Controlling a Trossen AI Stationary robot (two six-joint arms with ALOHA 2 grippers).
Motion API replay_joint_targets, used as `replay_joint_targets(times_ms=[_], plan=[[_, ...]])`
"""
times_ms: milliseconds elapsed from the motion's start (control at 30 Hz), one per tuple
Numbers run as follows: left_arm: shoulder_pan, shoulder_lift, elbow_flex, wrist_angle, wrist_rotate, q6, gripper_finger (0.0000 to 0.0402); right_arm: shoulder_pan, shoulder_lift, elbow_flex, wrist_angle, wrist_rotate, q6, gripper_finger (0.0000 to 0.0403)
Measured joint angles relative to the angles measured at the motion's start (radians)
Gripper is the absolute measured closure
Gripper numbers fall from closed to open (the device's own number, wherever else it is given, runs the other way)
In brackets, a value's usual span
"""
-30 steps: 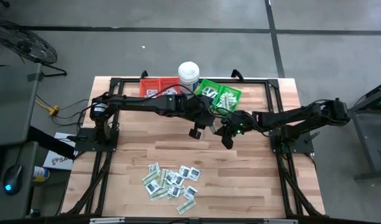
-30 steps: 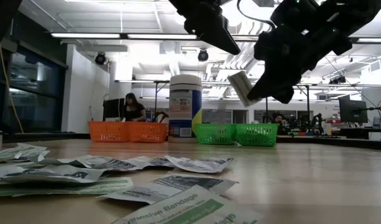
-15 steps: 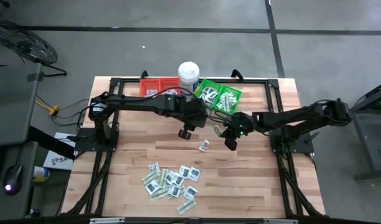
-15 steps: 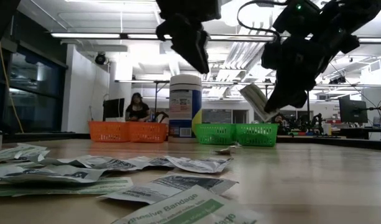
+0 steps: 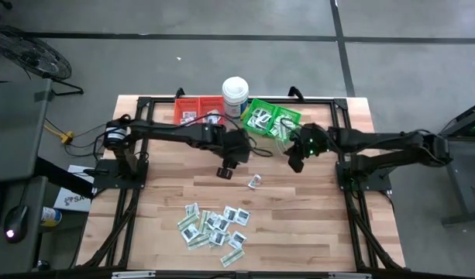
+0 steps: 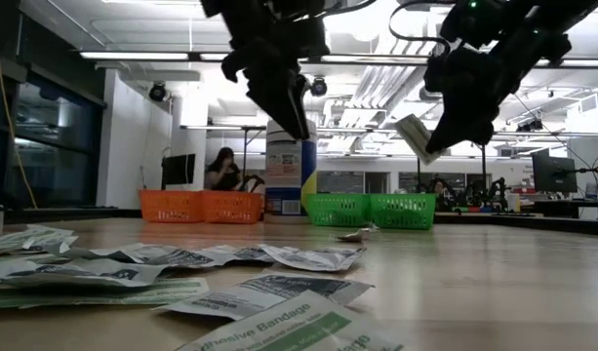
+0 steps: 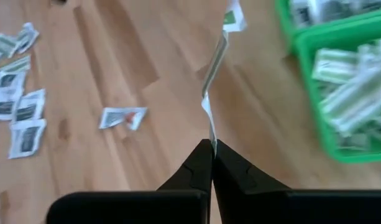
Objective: Pick & Place First Aid Supplies
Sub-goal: Put the green bandage pack into the right green bin
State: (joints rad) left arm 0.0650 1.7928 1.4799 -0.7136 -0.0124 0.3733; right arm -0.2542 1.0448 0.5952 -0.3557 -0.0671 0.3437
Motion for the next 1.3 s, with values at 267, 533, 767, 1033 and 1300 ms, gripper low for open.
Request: replay_joint_targets(times_ms=[267, 533, 767, 1033, 1300], plan=[[-0.006, -0.096, -0.216, 0.221, 0.033, -0.085, 0.0271, -0.21, 0.0, 0.028, -0.021, -0.067, 0.031, 0.0403], [-0.015, -0.192, -0.398, 0.437, 0.033, -0.091, 0.0271, -0.42, 0.023, 0.028, -0.013, -0.209, 0.127, 0.0403], [-0.013, -0.267, -0.555, 0.642, 0.037, -0.091, 0.0271, -0.503, 0.144, 0.028, 0.075, -0.289, 0.201, 0.0403], [-0.013, -0.336, -0.698, 0.812, 0.058, -0.091, 0.0271, -0.518, 0.265, 0.028, 0.154, -0.321, 0.284, 0.0403], [-0.012, -0.348, -0.732, 0.836, 0.064, -0.086, 0.0271, -0.525, 0.297, 0.028, 0.167, -0.346, 0.298, 0.0397]])
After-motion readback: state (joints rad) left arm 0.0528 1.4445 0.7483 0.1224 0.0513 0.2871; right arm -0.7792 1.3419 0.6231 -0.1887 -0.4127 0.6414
